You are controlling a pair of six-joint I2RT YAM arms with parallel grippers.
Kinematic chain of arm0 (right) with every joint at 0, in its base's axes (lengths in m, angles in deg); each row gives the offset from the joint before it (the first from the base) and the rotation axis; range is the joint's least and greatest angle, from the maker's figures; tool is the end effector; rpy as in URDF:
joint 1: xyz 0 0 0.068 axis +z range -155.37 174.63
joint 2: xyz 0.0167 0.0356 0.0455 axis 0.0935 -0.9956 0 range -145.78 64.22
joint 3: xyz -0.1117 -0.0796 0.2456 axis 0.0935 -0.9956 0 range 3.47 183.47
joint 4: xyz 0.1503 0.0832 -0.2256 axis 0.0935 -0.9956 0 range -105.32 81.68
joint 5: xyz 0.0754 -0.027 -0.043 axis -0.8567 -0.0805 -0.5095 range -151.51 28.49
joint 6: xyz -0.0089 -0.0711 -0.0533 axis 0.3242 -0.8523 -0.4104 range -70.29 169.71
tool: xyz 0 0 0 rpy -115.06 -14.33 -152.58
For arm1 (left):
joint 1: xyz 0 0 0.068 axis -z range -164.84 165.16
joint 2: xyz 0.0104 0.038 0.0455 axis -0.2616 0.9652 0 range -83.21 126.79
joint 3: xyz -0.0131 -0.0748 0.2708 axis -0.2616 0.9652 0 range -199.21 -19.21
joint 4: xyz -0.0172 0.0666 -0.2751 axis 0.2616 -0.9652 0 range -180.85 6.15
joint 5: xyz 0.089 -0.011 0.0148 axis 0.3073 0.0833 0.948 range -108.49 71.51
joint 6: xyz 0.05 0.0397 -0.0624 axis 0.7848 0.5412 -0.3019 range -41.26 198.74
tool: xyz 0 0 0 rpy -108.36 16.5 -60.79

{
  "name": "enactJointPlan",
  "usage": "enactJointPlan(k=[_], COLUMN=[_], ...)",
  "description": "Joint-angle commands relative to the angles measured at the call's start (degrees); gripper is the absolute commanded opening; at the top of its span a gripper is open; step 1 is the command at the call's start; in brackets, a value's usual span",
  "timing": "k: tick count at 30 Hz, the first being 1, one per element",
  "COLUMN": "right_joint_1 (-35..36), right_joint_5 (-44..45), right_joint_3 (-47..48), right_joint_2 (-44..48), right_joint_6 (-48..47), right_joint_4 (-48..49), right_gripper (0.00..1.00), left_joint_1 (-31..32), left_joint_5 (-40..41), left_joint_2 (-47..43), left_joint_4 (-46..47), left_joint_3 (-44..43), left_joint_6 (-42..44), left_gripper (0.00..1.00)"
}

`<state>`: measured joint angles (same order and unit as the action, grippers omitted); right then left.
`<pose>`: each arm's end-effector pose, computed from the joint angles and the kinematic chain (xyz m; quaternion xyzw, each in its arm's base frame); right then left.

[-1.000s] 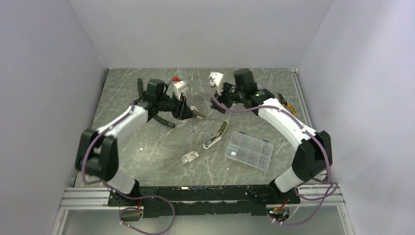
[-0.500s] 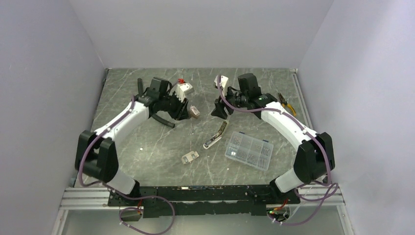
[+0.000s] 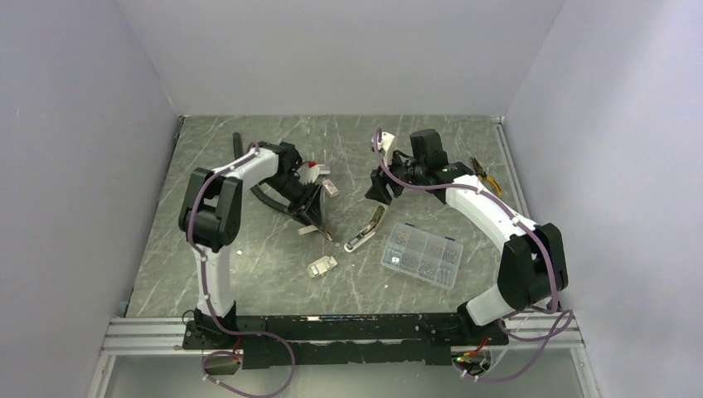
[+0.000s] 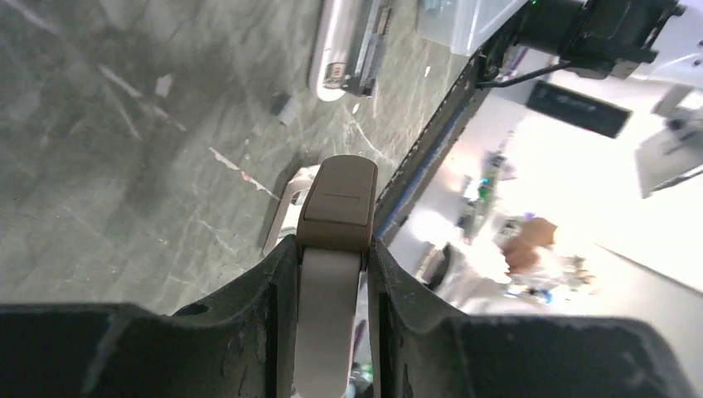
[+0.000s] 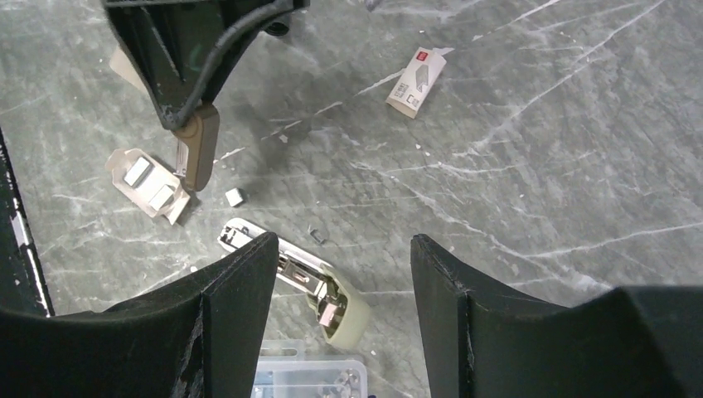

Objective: Load the staples into the stapler
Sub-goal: Place the stapler at the center of the board.

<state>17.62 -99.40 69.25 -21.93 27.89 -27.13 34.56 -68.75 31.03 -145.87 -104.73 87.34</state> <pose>0.3310 0.1934 0.2620 -0.4544 0.7368 0.2973 0.4028 0.3519 -0.1887 0.1609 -0.2163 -0.8791 0.4222 0.0457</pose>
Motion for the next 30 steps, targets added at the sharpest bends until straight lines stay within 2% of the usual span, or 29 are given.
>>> enactJointPlan(k=[1,5,10,16,27,30], right_joint_1=[-0.85,-1.68,-1.89,-1.88,-1.8,-1.8], right_joint_5=[0.46,1.23,1.69,0.81,0.89,1.27], right_joint_3=[-0.92,-1.52,-0.43,0.84,2.31,1.83], right_joint_2=[1.75,1.58,-0.66,-2.26,-5.31,-4.98], right_joint_6=[-0.17,-0.94,-1.79,-2.41,-1.99,-2.01], right_joint_4=[2.64,2.96,1.91,1.15,1.81,2.13], right_gripper=[0.63,0.63,0.63,0.62,0.61,0.61], left_joint_1=[-3.21,-5.35,-6.61,-12.63,-13.67,-13.6], left_joint_5=[-9.04,-11.86,-11.73,-10.86,-6.21,-5.8], left_joint_2=[3.42,2.79,0.88,-1.19,2.3,3.83], left_joint_4=[-2.89,1.74,4.77,8.13,6.64,6.31], left_joint_3=[1.11,4.11,7.07,12.31,12.91,12.73], left_joint_6=[-7.73,-14.91,-19.52,-23.89,-23.82,-23.88], left_gripper=[0.03,0.09,0.1,0.18,0.18,0.21])
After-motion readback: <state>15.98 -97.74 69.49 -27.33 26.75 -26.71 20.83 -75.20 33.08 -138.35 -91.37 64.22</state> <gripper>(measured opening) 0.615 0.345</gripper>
